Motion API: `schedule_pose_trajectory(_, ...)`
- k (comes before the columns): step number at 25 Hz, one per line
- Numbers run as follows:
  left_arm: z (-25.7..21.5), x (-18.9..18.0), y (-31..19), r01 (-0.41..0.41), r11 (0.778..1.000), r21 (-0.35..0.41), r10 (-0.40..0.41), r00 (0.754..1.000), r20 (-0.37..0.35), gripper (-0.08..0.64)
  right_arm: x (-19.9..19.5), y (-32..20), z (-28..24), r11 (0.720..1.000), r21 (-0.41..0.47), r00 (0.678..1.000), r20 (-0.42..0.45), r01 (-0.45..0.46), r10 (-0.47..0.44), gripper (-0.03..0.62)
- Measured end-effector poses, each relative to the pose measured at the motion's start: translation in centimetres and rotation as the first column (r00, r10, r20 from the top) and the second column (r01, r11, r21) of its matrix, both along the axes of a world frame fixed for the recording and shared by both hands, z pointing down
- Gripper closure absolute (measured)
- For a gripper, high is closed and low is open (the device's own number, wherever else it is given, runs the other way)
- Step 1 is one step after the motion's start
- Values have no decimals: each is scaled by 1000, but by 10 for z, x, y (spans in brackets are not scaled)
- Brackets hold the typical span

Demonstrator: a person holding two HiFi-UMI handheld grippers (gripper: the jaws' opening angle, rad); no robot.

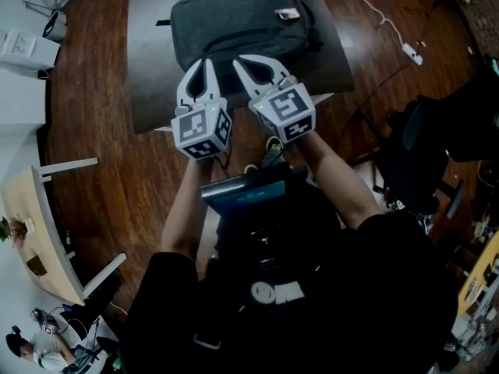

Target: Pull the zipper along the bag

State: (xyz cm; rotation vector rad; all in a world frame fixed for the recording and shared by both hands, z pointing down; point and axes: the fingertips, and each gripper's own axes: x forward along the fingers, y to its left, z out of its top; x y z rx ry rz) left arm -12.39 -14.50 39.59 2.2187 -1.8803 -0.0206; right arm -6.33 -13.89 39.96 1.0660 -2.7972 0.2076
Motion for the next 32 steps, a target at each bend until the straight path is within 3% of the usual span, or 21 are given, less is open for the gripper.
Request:
schedule_pose_trajectory(14, 5, -12, -47, 97, 995, -24, -96, 995, 25, 557, -7, -49, 11, 995, 8, 994, -25, 103, -103, 580)
schedule_pose_trajectory(22, 12, -29, -64, 108, 994, -34, -108, 994, 6, 557, -24, -55, 14, 987, 20, 986, -56, 161, -160, 578)
schedule_pose_trajectory(28, 32, -55, -82, 85, 994, -63, -86, 996, -9, 557, -50, -66, 34, 980, 12, 965, -178, 198, -192, 572)
schedule_pose_trajectory(31, 42, -68, -92, 70, 995, -75, -72, 997, -22, 557, -65, -69, 54, 968, 10, 921, -311, 252, -236, 565)
schedule_pose_trajectory(32, 45, -73, -95, 64, 995, -78, -67, 997, -27, 557, -69, -69, 62, 961, 3, 896, -362, 277, -257, 528)
